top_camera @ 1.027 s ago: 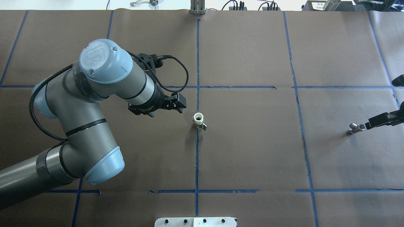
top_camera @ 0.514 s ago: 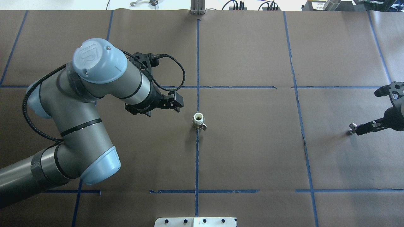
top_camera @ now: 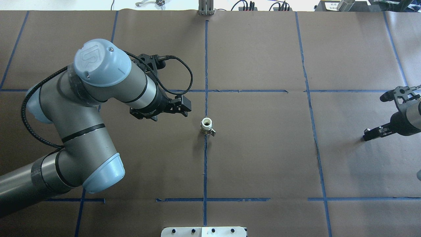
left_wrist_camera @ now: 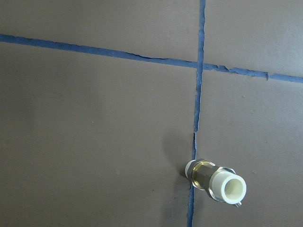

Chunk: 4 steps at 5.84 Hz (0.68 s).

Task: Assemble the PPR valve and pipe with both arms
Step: 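Lift the left gripper away while the right gripper grasps the chrome valve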

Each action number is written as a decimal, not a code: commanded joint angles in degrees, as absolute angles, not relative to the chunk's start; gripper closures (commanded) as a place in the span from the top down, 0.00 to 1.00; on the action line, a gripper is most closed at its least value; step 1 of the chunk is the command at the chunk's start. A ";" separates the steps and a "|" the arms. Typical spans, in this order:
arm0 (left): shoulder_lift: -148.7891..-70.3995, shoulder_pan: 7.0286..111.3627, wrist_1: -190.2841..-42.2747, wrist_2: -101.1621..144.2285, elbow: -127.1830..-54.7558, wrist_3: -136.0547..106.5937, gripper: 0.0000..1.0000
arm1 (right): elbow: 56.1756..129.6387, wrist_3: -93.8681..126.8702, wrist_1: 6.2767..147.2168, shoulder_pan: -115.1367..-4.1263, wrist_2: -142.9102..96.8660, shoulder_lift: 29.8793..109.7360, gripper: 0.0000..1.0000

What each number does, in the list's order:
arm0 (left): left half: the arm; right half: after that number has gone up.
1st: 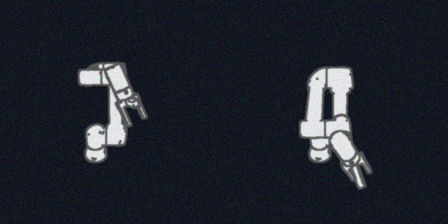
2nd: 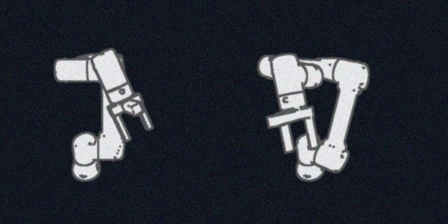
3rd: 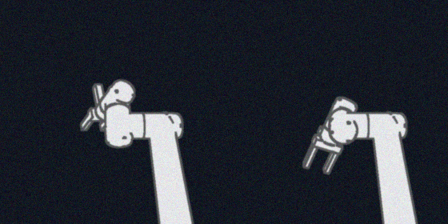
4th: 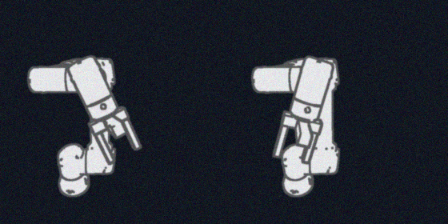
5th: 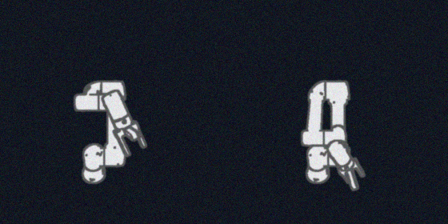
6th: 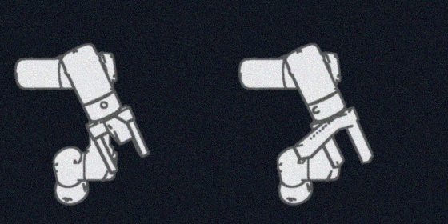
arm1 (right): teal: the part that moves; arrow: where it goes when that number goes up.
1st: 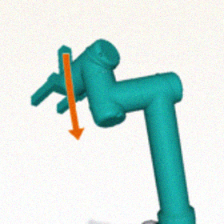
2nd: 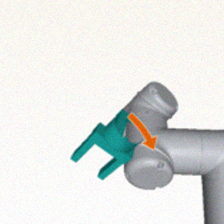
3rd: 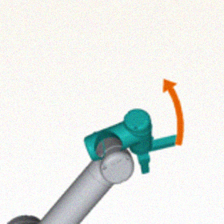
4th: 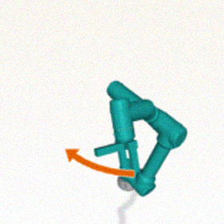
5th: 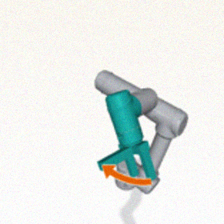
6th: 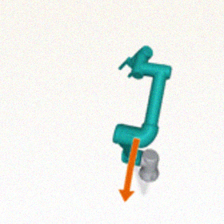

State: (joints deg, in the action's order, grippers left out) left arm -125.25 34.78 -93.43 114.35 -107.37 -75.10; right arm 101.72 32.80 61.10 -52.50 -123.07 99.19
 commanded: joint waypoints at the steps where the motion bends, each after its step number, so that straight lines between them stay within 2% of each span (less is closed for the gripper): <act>1: -125.24 34.80 -93.51 114.35 -107.40 -75.06 0.99 | 100.81 32.87 61.08 -52.29 -123.13 98.35 0.79; 2: -125.24 34.80 -93.52 114.35 -107.49 -75.06 0.99 | 100.81 33.05 61.08 -52.47 -123.13 98.52 0.57; 3: -125.24 34.80 -93.52 114.35 -107.66 -75.15 0.99 | 100.72 33.05 61.08 -52.47 -123.05 98.79 0.43; 4: -125.24 34.89 -93.43 114.35 -108.01 -75.15 0.99 | 100.81 33.13 61.08 -52.47 -123.13 98.88 0.15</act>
State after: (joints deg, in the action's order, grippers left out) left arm -125.24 34.84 -93.49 114.35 -107.74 -75.13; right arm 100.78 33.06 61.08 -52.46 -123.09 98.75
